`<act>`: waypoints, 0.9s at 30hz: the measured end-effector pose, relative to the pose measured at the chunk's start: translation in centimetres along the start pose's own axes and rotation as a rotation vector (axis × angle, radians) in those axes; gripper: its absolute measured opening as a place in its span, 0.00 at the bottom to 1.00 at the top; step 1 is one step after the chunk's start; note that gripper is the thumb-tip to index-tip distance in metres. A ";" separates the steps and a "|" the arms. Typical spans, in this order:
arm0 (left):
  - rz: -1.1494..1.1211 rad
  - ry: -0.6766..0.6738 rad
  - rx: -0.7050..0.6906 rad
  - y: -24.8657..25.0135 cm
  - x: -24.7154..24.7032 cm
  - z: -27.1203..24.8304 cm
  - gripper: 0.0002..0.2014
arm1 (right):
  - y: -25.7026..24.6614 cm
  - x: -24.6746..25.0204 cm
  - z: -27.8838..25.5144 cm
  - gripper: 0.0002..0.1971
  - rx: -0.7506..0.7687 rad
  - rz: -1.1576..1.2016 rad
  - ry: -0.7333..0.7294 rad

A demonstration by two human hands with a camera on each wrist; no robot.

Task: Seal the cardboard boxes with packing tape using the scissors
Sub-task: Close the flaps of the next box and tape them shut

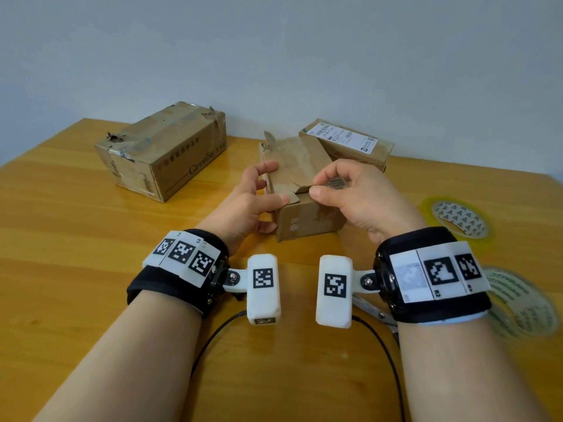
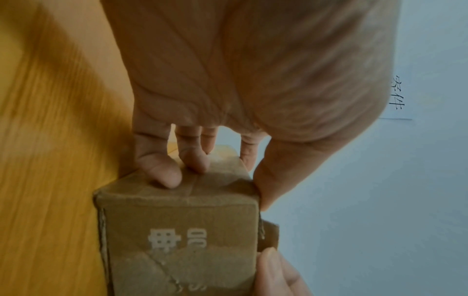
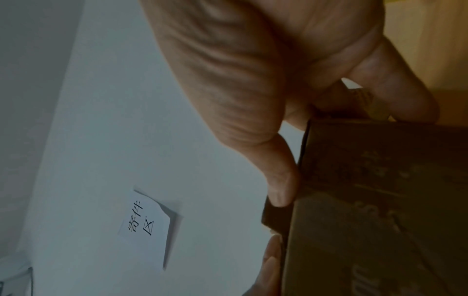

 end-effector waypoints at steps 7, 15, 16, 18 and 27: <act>-0.011 -0.010 0.013 0.1 -0.1 -0.2 0.31 | -0.3 -0.4 0.0 0.07 0.030 0.009 -0.068; -0.009 0.002 0.001 0.1 0.0 -0.1 0.29 | -0.4 -1.1 0.2 0.10 0.023 0.074 0.038; -0.020 0.004 0.004 0.0 -0.1 -0.1 0.29 | -0.4 -1.1 0.2 0.10 0.023 0.072 0.028; -0.041 0.015 0.010 0.0 -0.1 0.1 0.28 | -0.5 -1.0 0.2 0.09 0.023 0.072 -0.001; -0.031 0.074 0.019 -0.2 -0.6 0.6 0.31 | -0.2 -1.0 0.1 0.05 0.014 0.008 -0.002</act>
Point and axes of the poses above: each hand's wrist, its own z-axis towards the middle knuckle, its own x-axis out of the back of the hand, y = z × x, the point moved 3 cm from there along z, towards the middle knuckle, and after that the axes turned 11 degrees about x, right-handed, at the moved point
